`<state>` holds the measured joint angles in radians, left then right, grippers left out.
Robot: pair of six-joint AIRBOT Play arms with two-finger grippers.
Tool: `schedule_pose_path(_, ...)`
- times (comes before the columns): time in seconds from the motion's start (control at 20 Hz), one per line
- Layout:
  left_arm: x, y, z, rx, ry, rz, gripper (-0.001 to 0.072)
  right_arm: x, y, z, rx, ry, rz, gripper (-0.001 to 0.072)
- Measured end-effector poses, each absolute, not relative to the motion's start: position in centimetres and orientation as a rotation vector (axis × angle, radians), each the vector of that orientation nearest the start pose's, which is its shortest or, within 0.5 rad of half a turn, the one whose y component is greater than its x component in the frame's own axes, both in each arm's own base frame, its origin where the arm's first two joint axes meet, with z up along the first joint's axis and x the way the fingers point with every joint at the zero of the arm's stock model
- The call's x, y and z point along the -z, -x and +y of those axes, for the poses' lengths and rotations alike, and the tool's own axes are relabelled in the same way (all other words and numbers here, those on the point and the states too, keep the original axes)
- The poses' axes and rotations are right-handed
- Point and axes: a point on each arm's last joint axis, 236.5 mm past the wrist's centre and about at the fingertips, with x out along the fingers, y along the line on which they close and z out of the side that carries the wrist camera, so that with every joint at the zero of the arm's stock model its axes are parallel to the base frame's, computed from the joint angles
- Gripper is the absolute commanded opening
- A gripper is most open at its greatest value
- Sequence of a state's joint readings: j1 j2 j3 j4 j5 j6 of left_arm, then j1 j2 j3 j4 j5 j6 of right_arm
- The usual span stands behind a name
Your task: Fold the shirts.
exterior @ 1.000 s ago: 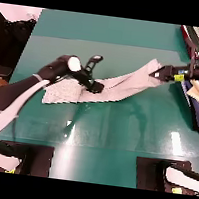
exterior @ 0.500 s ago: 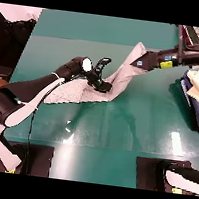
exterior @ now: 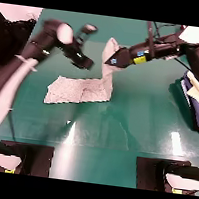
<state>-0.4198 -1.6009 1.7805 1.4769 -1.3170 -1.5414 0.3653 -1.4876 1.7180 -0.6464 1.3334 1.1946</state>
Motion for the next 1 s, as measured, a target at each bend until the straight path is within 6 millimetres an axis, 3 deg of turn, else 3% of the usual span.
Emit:
schedule_pose_path(0.15, -15.2, -44.4, -13.6, 0.295, -0.149, 1.035, 0.0023, -19.8, -35.2, 36.4, -1.224, -0.190, 0.928, 0.0008)
schedule_pose_path(0.25, -19.4, -43.4, -9.1, 0.210, -0.109, 0.962, 0.0023, -19.1, -35.1, 38.7, -1.249, -0.186, 0.923, 0.0009)
schedule_pose_path(0.45, -25.6, -40.4, -2.5, 0.065, -0.063, 0.832, 0.0024, -17.0, -34.9, 43.8, -1.289, -0.180, 0.920, 0.0011)
schedule_pose_path(0.6, -27.6, -38.4, -0.7, 0.024, -0.046, 0.798, 0.0024, -14.6, -34.9, 47.6, -1.301, -0.184, 0.917, 0.0026)
schedule_pose_path(0.65, -27.8, -37.9, -0.3, 0.014, -0.045, 0.798, 0.0024, -13.5, -34.7, 49.0, -1.305, -0.183, 0.920, 0.0211)
schedule_pose_path(0.7, -27.9, -37.5, 0.0, 0.006, -0.045, 0.804, 0.0024, -12.5, -34.6, 50.4, -1.308, -0.182, 0.918, 0.0490)
schedule_pose_path(0.75, -27.9, -37.2, 0.1, 0.003, -0.044, 0.810, 0.0024, -11.7, -34.4, 51.7, -1.314, -0.183, 0.913, 0.0585)
schedule_pose_path(0.9, -27.8, -36.6, 0.4, -0.004, -0.042, 0.824, 0.0024, -9.8, -32.8, 54.9, -1.347, -0.175, 0.918, 0.0580)
schedule_pose_path(1.0, -27.6, -36.3, 0.5, -0.005, -0.043, 0.836, 0.0024, -9.3, -32.6, 55.0, -1.341, -0.174, 0.923, 0.0573)
